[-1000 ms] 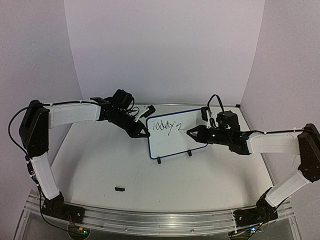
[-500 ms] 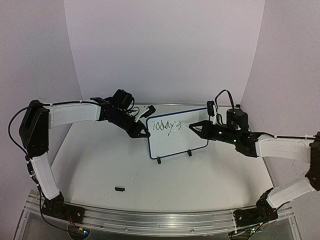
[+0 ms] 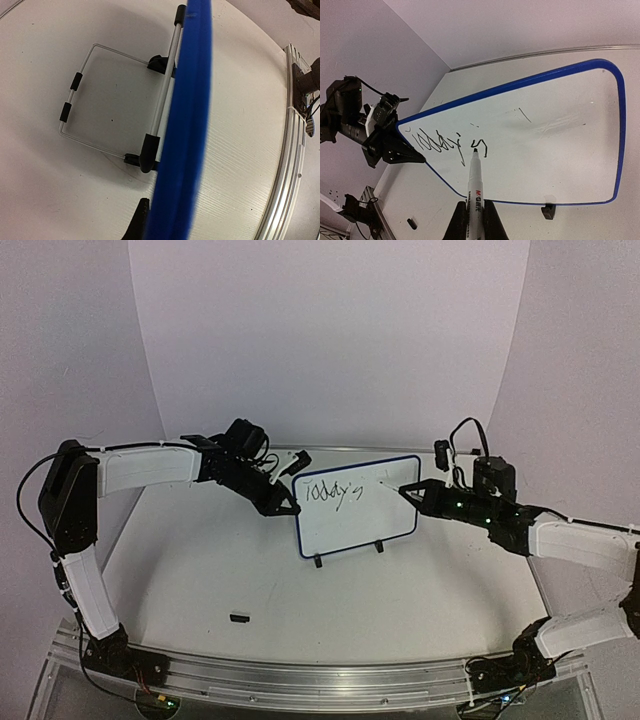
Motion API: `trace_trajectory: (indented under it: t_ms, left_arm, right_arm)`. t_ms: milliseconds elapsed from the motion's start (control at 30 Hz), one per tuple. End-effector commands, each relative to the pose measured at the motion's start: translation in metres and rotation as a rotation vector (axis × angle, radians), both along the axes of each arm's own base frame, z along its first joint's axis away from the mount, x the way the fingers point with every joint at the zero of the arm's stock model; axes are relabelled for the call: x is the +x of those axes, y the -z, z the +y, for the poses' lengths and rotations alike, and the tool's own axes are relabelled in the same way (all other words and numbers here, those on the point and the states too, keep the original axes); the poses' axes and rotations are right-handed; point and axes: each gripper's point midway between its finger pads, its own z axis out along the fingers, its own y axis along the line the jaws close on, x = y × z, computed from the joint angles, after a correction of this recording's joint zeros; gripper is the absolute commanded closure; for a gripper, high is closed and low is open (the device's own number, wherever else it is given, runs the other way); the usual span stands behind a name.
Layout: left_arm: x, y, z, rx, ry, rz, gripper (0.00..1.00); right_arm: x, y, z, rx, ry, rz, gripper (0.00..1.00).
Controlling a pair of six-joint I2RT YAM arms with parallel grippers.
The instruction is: Write a sentence on the whiteboard
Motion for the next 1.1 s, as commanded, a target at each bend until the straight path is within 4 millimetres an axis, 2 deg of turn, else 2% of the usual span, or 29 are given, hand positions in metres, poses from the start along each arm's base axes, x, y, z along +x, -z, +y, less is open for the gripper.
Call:
trace_trajectory:
  t_ms: [0, 733, 1067]
  left_arm:
    - [0.008, -0.004, 0.001, 0.029, -0.015, -0.041, 1.0]
    - [0.008, -0.002, 0.002, 0.036, -0.013, -0.041, 1.0]
    - [0.008, -0.003, 0.002, 0.034, -0.013, -0.043, 1.0]
  right_arm:
    - [0.003, 0.0, 0.004, -0.02, -0.041, -0.021, 1.0]
    - [0.039, -0.001, 0.003, 0.014, 0.037, -0.037, 1.0]
    - [0.046, 0.004, 0.005, 0.008, 0.039, -0.027, 1.0]
